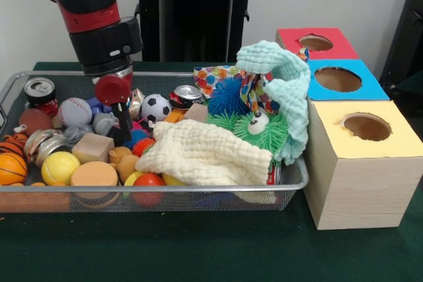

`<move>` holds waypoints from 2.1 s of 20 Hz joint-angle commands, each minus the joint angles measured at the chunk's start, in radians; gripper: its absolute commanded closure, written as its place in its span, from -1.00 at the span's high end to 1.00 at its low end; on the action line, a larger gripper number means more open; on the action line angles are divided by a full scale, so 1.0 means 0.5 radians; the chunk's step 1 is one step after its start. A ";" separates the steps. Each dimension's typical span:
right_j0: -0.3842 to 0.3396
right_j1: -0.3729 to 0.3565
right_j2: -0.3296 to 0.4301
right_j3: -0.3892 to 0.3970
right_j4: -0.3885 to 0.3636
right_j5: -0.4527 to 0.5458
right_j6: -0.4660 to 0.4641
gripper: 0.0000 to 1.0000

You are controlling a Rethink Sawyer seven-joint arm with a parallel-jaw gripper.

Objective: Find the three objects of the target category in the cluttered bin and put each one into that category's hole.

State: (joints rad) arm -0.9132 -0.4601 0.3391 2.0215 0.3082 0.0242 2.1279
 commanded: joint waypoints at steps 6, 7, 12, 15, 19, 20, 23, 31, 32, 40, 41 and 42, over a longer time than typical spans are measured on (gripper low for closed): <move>0.160 -0.082 -0.393 -0.453 -0.069 0.531 0.008 1.00; 0.157 -0.077 -0.406 -0.479 -0.090 0.540 -0.004 1.00; 0.149 -0.065 -0.452 -0.609 -0.187 0.665 -0.046 1.00; 0.117 -0.042 -0.412 -0.608 -0.218 0.600 -0.009 1.00; 0.093 -0.003 -0.396 -0.668 -0.258 0.645 -0.025 1.00; 0.090 0.009 -0.397 -0.685 -0.265 0.653 -0.026 1.00; 0.073 0.055 -0.390 -0.721 -0.286 0.672 -0.033 1.00; -0.023 0.222 -0.271 -0.738 -0.336 0.584 -0.041 1.00; -0.038 0.243 -0.252 -0.736 -0.342 0.569 -0.040 1.00; -0.113 0.316 -0.158 -0.609 -0.349 0.442 0.067 1.00; -0.120 0.322 -0.149 -0.600 -0.352 0.431 0.073 1.00; -0.128 0.337 -0.135 -0.592 -0.356 0.417 0.074 1.00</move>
State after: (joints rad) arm -0.9559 -0.4022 0.1937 1.7511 0.1667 0.3061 2.1279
